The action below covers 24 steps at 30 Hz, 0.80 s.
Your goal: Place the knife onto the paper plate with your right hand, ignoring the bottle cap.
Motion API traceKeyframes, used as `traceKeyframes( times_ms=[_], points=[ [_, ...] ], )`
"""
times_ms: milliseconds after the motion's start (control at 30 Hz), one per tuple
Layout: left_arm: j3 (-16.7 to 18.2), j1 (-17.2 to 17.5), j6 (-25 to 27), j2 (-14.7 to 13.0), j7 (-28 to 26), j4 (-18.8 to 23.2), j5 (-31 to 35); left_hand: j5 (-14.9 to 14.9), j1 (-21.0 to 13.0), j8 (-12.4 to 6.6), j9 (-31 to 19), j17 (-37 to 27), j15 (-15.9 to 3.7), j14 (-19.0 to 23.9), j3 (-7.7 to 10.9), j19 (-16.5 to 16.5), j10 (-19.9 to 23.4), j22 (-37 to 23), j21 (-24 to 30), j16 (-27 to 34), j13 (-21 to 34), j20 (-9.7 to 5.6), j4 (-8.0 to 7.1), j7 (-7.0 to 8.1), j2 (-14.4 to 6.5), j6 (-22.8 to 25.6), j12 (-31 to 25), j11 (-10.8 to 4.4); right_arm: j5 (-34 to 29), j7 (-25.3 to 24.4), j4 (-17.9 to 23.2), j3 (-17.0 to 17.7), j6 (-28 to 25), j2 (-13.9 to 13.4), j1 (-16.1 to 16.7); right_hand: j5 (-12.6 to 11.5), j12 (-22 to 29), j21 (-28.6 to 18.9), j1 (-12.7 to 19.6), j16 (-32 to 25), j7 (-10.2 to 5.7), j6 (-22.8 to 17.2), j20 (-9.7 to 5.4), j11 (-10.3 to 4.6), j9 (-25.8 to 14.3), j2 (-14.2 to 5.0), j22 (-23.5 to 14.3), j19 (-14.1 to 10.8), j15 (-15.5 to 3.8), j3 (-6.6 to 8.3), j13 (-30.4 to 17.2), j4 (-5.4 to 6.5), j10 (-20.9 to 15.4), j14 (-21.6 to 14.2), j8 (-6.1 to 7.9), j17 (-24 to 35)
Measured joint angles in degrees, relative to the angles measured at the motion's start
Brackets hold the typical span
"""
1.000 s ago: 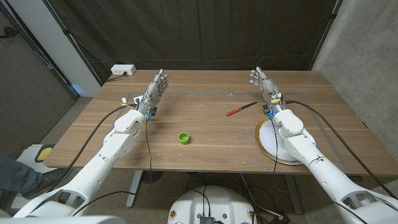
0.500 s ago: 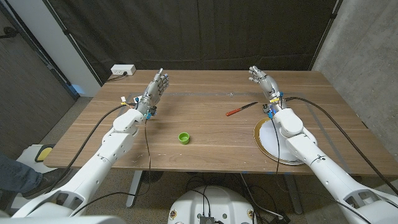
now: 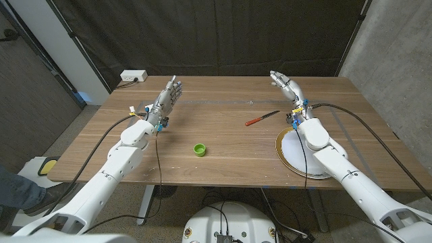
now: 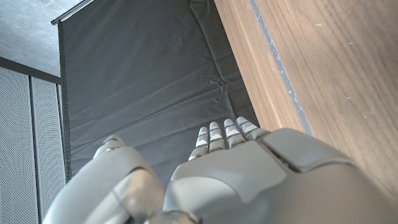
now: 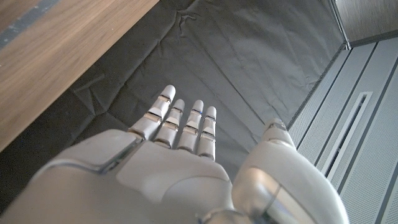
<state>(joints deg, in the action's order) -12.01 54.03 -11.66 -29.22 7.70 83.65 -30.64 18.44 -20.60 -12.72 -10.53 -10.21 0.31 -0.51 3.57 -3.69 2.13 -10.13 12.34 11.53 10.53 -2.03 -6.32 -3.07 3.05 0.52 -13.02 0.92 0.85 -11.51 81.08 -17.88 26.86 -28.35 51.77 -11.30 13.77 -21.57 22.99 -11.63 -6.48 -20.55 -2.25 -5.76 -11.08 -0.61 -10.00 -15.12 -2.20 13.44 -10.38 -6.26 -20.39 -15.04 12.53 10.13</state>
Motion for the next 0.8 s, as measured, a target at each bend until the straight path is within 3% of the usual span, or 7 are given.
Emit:
traceKeyframes(
  times_ms=[200, 367, 433, 533, 633, 667, 800],
  points=[
    [0.32, 1.02, -0.06, -0.09, -0.44, 1.02, 0.07, 0.0, -0.01, 0.0, 0.0, -0.08, 0.0, 0.0, 0.0, 0.0, 0.0, 0.0, 0.0, 0.0, 0.0, 0.0, 0.0, 0.0, -0.01, 0.0, 0.0, 0.0, -3.25, -1.81, 1.39, -0.27, -1.56, -1.01, 0.39, 0.0, 0.22, 1.27, 1.31, 0.63, -0.63, -0.64, -0.03, -0.41, 0.0, 0.23, 0.0, 1.27, -0.14, 0.5, 0.0, -0.82, -0.42, -0.18, 0.0, 0.0],
    [0.4, 1.62, -0.26, -0.09, -0.81, 1.48, 0.09, 0.0, -0.53, 0.0, 0.0, -0.08, 0.0, 0.0, 0.0, 0.0, 0.3, 0.0, -0.28, 0.0, 0.0, 0.0, 0.0, 0.0, -0.53, 0.0, 0.0, -0.3, -5.6, -2.87, 3.7, -0.65, -3.15, -2.53, 0.97, -0.8, 0.22, 2.54, 7.76, 0.84, -1.91, -1.29, 0.16, -1.9, 0.01, -1.25, 0.0, 1.79, 1.72, 2.87, 0.0, -3.49, -1.81, 0.27, 0.0, 0.0],
    [0.41, 1.95, -0.31, 0.0, -0.91, 1.68, 0.09, 0.0, -0.53, 0.0, 0.0, -0.08, 0.0, 0.0, 0.0, 0.0, 0.3, 0.0, -0.28, 0.0, 0.0, 0.0, 0.0, 0.22, -0.53, 0.22, 0.0, -0.31, -6.92, -3.37, 4.45, -0.76, -4.19, -2.95, 1.13, -1.0, 0.22, 3.12, 10.77, 0.84, -2.34, -1.73, 2.15, -2.86, 0.01, -1.33, 0.0, 1.12, 2.86, 3.76, 0.0, -4.22, -2.02, 0.01, 0.0, 0.0],
    [0.41, 2.27, -0.43, 0.06, -1.02, 1.83, 0.09, 0.0, -0.53, 0.0, 0.0, -0.08, 0.0, 0.0, -0.18, -0.01, 0.3, -0.06, -0.28, 0.0, 0.0, 0.0, 0.17, 0.31, -0.53, 0.31, 0.0, -0.3, -8.33, -3.9, 5.65, -0.97, -5.5, -3.64, 1.4, -1.0, -0.06, 3.9, 14.28, 1.06, -3.4, -2.18, 4.9, -3.85, 0.01, -0.69, 0.0, 0.98, 4.51, 4.86, 0.0, -4.4, -2.46, 0.65, 0.0, 0.01],
    [0.43, 2.59, -0.43, 0.1, -1.02, 2.05, 0.09, 0.0, -0.53, 0.0, 0.0, -0.08, -0.3, 0.3, -0.24, -0.01, 0.3, -0.15, -0.28, 0.0, 0.0, 0.0, 0.24, 0.31, -0.53, 0.31, 0.0, -0.3, -10.13, -4.6, 5.65, -0.97, -7.16, -3.64, 1.4, -0.99, -0.15, 5.1, 17.36, 1.29, -4.42, -3.2, 7.97, -4.83, 0.01, 0.22, 0.0, 1.83, 5.41, 5.48, 0.0, -4.0, -2.75, 2.02, 0.0, -0.17],
    [0.43, 2.65, -0.64, 0.11, -1.07, 2.1, 0.07, 0.0, -0.53, 0.0, 0.0, -0.08, -0.3, 0.3, -0.24, -0.01, 0.3, -0.15, -0.28, 0.0, 0.0, 0.0, 0.24, 0.31, -0.53, 0.31, 0.0, -0.3, -10.39, -4.69, 7.62, -1.33, -7.43, -4.7, 1.82, -0.99, -0.39, 5.48, 18.07, 1.56, -4.7, -3.48, 8.87, -4.94, 0.01, 0.42, 0.0, 2.1, 5.45, 5.49, -0.01, -4.02, -2.63, 2.74, 0.0, -0.26],
    [0.44, 2.8, -0.69, 0.11, -1.07, 2.21, 0.07, 0.0, -0.52, 0.0, 0.0, -0.08, -0.3, 0.3, -0.24, -0.01, 0.3, -0.15, -0.28, 0.0, 0.0, 0.0, 0.24, 0.53, -0.53, 0.53, 0.0, -0.3, -12.6, -5.34, 8.33, -1.46, -9.77, -5.07, 1.97, -0.99, -0.62, 5.93, 19.59, 1.69, -5.01, -3.79, 10.17, -5.24, 0.01, 0.81, 0.0, 2.79, 4.98, 5.95, -0.01, -4.01, -2.34, 3.79, 0.0, -0.28]
  ],
)
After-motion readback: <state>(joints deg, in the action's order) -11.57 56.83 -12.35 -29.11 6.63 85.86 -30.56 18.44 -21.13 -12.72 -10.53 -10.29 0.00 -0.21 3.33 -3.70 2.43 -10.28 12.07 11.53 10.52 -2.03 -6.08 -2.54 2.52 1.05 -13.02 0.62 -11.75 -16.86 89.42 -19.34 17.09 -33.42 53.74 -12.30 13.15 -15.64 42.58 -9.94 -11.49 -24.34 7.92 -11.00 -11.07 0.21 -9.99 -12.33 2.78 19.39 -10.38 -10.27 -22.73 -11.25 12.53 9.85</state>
